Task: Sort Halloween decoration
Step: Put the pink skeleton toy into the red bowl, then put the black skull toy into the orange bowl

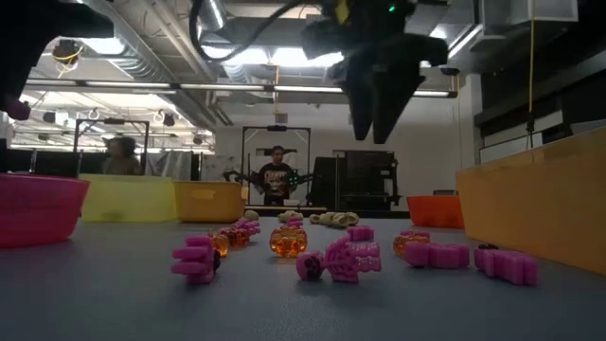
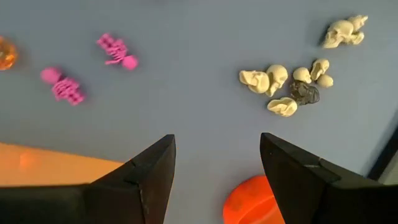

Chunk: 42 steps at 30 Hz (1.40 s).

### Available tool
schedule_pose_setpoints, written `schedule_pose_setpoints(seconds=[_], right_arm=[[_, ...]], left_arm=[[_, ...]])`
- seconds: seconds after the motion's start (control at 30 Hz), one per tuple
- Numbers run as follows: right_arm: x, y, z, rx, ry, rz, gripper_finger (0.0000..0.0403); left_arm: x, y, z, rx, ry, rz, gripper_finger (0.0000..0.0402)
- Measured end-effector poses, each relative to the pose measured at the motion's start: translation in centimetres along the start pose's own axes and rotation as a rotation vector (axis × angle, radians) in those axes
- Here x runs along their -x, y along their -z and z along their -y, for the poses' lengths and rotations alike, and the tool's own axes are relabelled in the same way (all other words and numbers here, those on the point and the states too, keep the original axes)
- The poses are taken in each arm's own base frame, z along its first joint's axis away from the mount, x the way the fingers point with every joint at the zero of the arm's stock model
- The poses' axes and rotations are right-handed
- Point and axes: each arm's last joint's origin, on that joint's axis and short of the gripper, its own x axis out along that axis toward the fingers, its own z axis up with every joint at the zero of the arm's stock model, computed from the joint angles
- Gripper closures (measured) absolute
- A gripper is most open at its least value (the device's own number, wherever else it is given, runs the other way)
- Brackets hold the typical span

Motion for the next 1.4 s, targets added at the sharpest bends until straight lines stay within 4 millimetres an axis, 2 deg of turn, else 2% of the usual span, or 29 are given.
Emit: schedule_pose_setpoints(seconds=[0.23, 0.37, 0.47, 0.67, 0.77, 1.1, 1.23, 1.4], right_arm=[[-1.0, 0.4, 3.9, -0.110, -0.023, 0.019, 0.0169], [-1.3, 0.7, 5.5, -0.150, -0.021, 0.011, 0.0169], [-1.5, 1.0, 6.3, -0.171, -0.020, 0.007, 0.0169], [-1.7, 0.9, 6.9, -0.202, -0.029, 0.032, 0.0169], [-1.7, 0.7, 6.9, -0.204, -0.047, 0.052, 0.0169], [-1.7, 0.4, 7.0, -0.214, -0.049, 0.087, 0.0169], [-2.9, 0.1, 7.5, -0.218, -0.002, 0.134, 0.0169], [-4.9, 1.2, 9.6, -0.164, 0.020, 0.122, 0.0169]], left_arm=[[0.0, 0.1, 0.2, 0.068, 0.000, 0.002, 0.0372], [0.0, 0.1, 0.2, 0.092, 0.000, 0.002, 0.0370], [0.0, 0.1, 0.2, 0.094, 0.000, 0.002, 0.0354], [0.0, 0.1, 0.2, 0.115, -0.001, 0.002, 0.0298], [0.0, 0.1, 0.1, 0.115, -0.012, 0.013, 0.0282], [0.0, -0.3, 0.1, 0.122, -0.061, 0.096, 0.0277], [0.1, -0.4, 0.2, 0.127, -0.050, 0.109, 0.0277], [0.1, -0.5, 0.3, 0.129, -0.041, 0.119, 0.0277]])
